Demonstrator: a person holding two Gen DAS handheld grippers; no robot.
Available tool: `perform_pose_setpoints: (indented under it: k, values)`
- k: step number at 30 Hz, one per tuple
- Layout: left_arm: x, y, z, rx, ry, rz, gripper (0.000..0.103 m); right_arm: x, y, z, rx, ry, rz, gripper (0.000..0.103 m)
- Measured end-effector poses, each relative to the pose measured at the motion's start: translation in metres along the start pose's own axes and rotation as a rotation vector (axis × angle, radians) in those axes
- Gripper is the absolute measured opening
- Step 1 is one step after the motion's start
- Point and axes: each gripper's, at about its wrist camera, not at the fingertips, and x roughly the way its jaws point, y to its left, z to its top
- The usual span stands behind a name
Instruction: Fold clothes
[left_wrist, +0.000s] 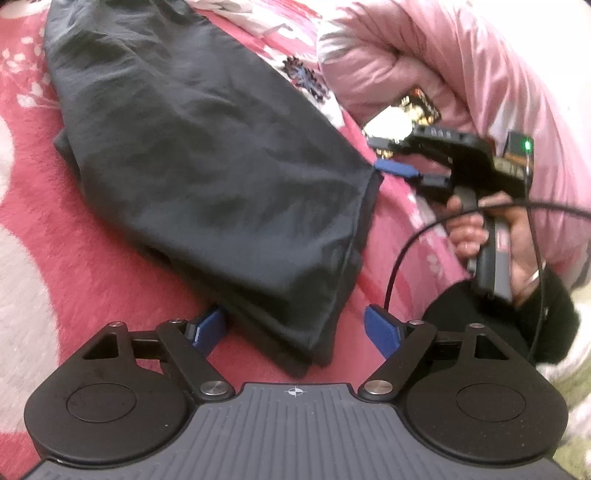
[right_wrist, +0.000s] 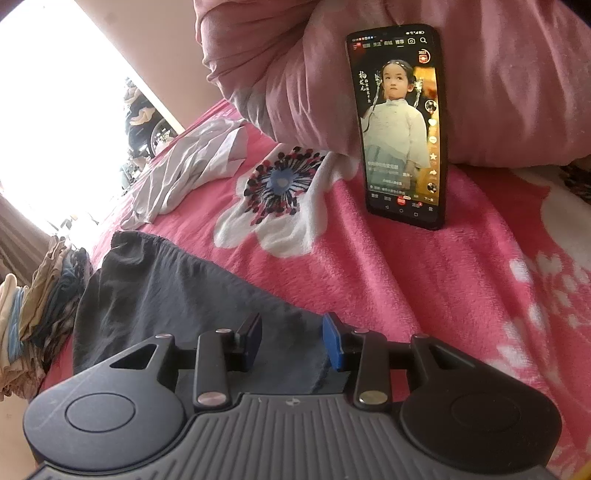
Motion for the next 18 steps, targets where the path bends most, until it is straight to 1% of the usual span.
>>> perform_pose_setpoints:
  k: [5, 9, 12, 18]
  values:
    - [0.003, 0.008, 0.002, -0.072, -0.035, -0.039, 0.081, -0.002, -0.002, 0.001, 0.012, -0.003, 0.01, 0.039]
    - [0.003, 0.01, -0.001, -0.101, -0.008, -0.109, 0.081, 0.0, -0.002, 0.003, 0.001, -0.003, 0.016, 0.039]
    - [0.004, 0.012, -0.001, -0.11, -0.006, -0.113, 0.078, 0.003, -0.001, 0.01, -0.03, -0.003, 0.029, 0.039]
    - [0.006, 0.017, 0.004, -0.164, -0.031, -0.115, 0.075, 0.011, 0.001, 0.023, -0.093, -0.004, 0.053, 0.04]
